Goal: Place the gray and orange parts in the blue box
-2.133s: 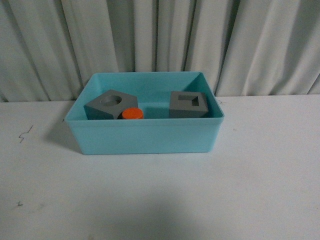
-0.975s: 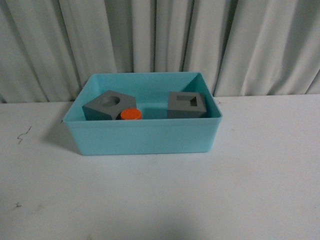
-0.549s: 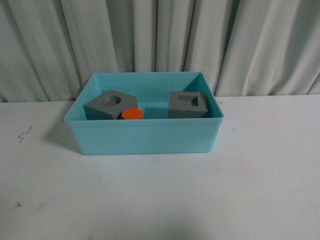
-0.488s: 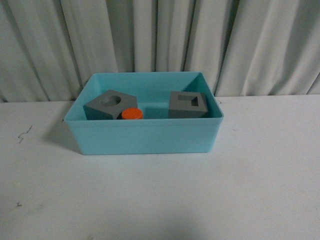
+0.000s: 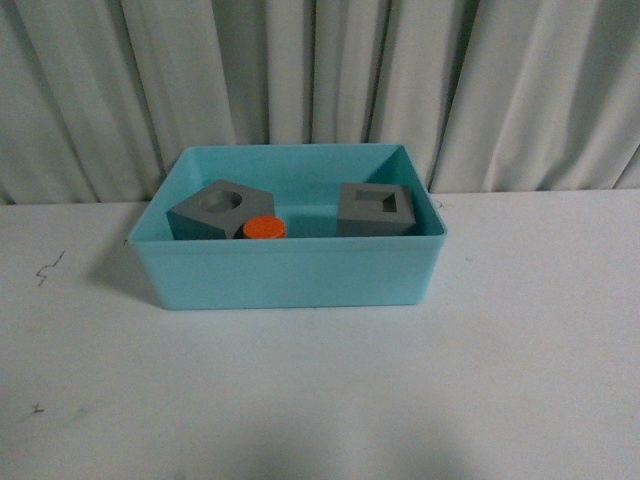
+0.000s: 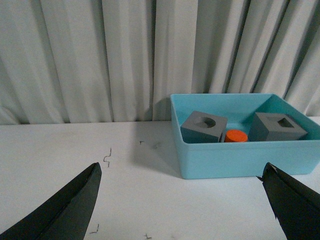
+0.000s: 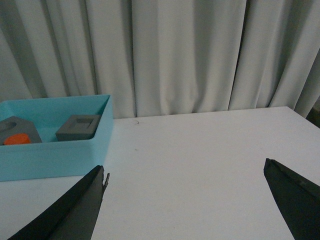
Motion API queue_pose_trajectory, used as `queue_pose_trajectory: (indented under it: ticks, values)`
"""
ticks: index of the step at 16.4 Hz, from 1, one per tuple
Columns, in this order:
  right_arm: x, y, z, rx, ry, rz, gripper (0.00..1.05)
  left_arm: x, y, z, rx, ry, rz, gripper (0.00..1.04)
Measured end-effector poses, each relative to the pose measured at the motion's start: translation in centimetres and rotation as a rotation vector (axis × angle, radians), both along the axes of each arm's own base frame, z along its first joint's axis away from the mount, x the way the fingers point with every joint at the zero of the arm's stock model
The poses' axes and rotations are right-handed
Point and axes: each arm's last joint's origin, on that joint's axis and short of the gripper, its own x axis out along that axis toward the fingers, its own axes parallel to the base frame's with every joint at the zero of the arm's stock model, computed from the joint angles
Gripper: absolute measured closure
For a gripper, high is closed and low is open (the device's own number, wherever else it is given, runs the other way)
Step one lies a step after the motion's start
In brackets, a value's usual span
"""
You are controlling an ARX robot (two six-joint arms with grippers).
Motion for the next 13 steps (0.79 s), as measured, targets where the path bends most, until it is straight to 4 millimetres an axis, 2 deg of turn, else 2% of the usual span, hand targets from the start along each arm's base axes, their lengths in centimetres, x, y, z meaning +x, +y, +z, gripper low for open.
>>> queue_pose_trajectory:
  ticks: [13]
  values:
    - [0.0, 0.0, 0.0, 0.0, 0.0, 0.0, 0.06, 0.0, 0.0, 0.0, 0.0, 0.0, 0.0, 0.07]
